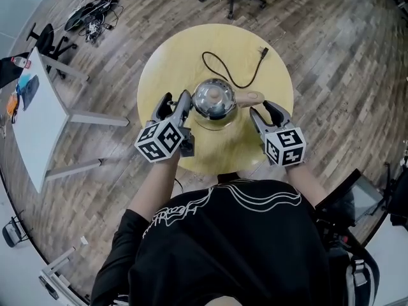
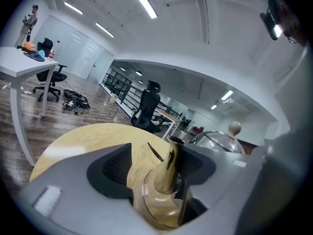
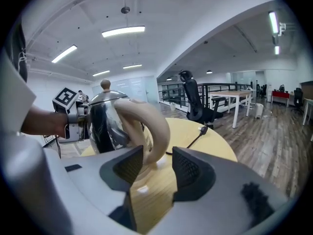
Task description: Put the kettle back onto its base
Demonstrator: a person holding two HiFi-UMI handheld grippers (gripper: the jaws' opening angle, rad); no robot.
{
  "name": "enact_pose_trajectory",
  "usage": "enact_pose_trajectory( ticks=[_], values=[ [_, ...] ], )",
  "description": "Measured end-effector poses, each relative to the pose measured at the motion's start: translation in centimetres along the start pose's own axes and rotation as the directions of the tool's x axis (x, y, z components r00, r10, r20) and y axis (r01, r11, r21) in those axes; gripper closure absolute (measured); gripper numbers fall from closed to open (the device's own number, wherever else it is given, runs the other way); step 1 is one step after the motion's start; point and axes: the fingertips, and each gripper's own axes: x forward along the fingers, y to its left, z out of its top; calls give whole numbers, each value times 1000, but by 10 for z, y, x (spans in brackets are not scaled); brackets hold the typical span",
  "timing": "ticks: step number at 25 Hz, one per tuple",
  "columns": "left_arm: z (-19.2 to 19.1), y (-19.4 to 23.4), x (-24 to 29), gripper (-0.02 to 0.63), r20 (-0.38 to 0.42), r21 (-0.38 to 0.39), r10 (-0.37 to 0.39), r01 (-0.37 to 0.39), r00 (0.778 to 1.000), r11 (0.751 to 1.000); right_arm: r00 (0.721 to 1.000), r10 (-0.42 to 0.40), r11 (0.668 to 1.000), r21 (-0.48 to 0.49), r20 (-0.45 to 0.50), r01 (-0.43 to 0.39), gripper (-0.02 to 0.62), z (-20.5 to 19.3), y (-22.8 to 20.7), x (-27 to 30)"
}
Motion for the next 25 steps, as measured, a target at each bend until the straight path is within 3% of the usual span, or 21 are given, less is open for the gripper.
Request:
enact_pose_trajectory(
  ticks=[9,14,16,20,25],
  values=[
    [56,-19,-31,345,112,62,-54,47,992,997,998,-35,997,63,49,32,417,0,16,-38],
    [40,-51,-87,354,79,122,-158,147,984,982,994,50,994,89,100,-59,417,8,54,-79],
    [28,-68,-117,390,58,129,-190,182,980,975,988,81,990,103,131,-95,417,10,77,-106],
    [2,-92,-194,483,29,55,-253,251,967,966,972,118,981,130,205,-147,419,12,139,-166],
    [-35,-134,-295,600,-30,81,-357,358,934,930,943,187,947,203,275,-247,433,-4,216,-245]
  ],
)
